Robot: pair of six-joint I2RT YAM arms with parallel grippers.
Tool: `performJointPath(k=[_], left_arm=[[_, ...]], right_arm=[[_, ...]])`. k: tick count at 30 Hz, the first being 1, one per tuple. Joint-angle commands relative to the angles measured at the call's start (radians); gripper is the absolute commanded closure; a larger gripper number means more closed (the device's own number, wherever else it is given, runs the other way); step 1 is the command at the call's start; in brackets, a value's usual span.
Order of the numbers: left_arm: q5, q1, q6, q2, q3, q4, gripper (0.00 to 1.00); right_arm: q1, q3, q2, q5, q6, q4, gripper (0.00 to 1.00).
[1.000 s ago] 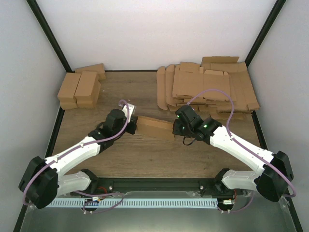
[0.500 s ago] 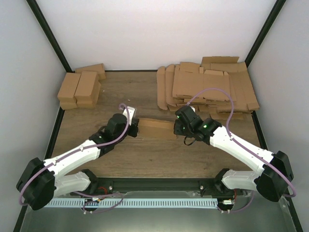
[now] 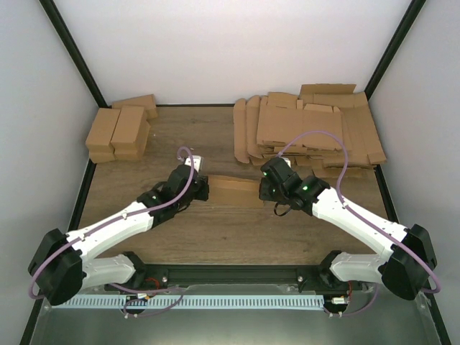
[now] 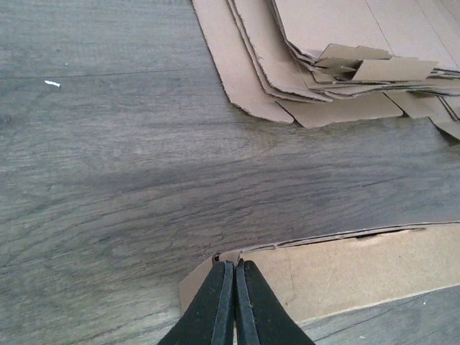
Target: Fold the paper box
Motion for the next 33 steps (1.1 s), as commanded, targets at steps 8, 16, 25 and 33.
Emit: performJointPath(k=[8,16,25,33], left_arm=[[0.048,-0.012,-0.057,0.032,0.052,-0.120,0.96],[0.039,-0.030,0.012,0.028,-0.069,-0.009,0.96],[-0.019,-0.078,0.026,0.029,-0.140,0.057,0.96],[-0.042,-0.110,0.013,-0.011,-0.184,0.093,0.96]], right_arm=[[0.008,-0.018,0.013,0.007,-0.001,-0.048,0.99],[0.008,-0.021,0.010,0.024,-0.045,-0.046,0.99],[0.008,-0.101,-0.028,0.032,-0.106,-0.002,0.99],[0.008,-0.157,-0.067,0.012,-0.116,0.032,0.98]])
